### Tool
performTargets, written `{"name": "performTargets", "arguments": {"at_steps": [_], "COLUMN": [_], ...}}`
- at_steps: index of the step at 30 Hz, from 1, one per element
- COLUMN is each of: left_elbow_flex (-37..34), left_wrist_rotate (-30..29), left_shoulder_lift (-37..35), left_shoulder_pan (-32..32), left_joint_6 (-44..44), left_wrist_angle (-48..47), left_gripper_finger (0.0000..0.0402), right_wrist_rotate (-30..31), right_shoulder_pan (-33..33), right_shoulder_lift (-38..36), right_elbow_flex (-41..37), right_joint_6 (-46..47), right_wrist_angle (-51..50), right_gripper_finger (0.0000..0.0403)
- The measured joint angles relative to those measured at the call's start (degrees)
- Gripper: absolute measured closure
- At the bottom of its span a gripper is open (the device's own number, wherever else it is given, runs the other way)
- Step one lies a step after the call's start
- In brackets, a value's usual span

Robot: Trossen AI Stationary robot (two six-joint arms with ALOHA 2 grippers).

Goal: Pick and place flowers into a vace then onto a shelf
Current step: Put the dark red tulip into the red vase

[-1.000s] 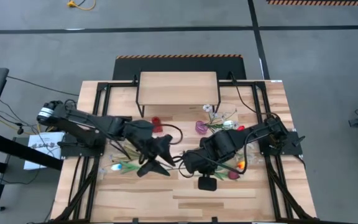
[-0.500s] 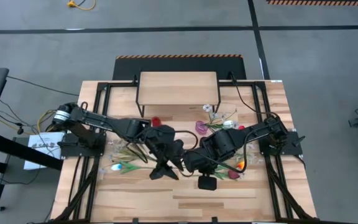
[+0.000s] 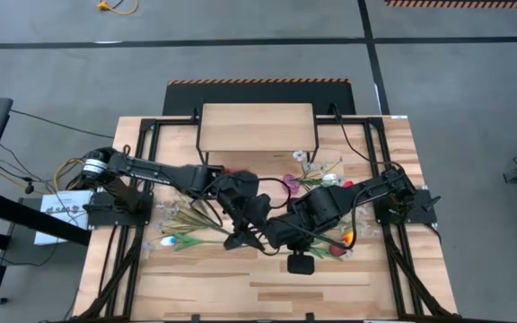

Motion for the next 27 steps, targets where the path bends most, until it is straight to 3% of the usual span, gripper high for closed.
{"name": "performTargets", "arguments": {"at_steps": [12, 27], "left_elbow_flex": [-0.2, -0.2], "left_wrist_rotate": [-1.4, -3.11], "left_shoulder_lift": [0.89, 0.89], "left_shoulder_pan": [-0.03, -0.03], "left_joint_6": [1.98, 1.96], "left_wrist_angle": [-0.9, -2.2], "left_gripper_finger": [0.0211, 0.031], "right_wrist_rotate": [0.07, 0.2], "right_shoulder_pan": [-0.26, -0.26], "right_shoulder_lift": [0.0, 0.0], "right_elbow_flex": [-0.02, -0.02], "right_joint_6": [-1.46, -1.48], "right_wrist_angle": [0.02, -0.02], "right_gripper_finger": [0.0403, 0.0403]}}
